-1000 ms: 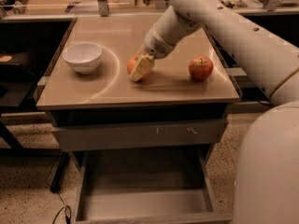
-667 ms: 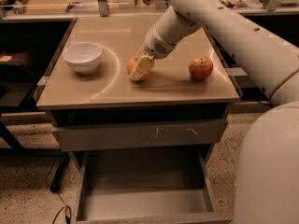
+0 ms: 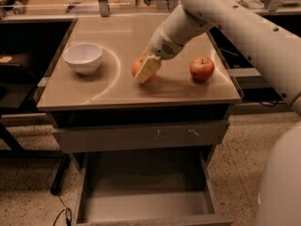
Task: Place orange into middle drawer
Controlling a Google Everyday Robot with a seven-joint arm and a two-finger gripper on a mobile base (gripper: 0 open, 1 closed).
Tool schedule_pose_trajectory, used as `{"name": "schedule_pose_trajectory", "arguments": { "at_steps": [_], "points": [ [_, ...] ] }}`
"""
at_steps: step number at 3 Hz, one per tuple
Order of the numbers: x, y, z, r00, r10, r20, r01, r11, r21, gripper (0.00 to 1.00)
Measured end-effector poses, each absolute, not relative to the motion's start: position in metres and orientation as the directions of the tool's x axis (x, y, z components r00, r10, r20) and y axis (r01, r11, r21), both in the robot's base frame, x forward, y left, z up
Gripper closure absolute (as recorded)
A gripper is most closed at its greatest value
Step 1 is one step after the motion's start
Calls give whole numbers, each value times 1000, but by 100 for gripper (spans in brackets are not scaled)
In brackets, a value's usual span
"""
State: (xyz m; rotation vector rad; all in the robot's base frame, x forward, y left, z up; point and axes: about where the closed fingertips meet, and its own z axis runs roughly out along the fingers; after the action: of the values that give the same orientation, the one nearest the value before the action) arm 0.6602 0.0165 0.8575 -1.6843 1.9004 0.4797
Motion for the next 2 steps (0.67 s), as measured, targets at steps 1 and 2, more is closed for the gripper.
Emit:
{"name": "schedule_pose_trajectory", "arguments": {
  "at_steps": [1, 2],
  "points": [
    [628, -4, 867, -116, -783, -611, -974, 210, -83, 100],
    [588, -26, 875, -191, -776, -601, -956, 285, -65, 100]
  ]
}}
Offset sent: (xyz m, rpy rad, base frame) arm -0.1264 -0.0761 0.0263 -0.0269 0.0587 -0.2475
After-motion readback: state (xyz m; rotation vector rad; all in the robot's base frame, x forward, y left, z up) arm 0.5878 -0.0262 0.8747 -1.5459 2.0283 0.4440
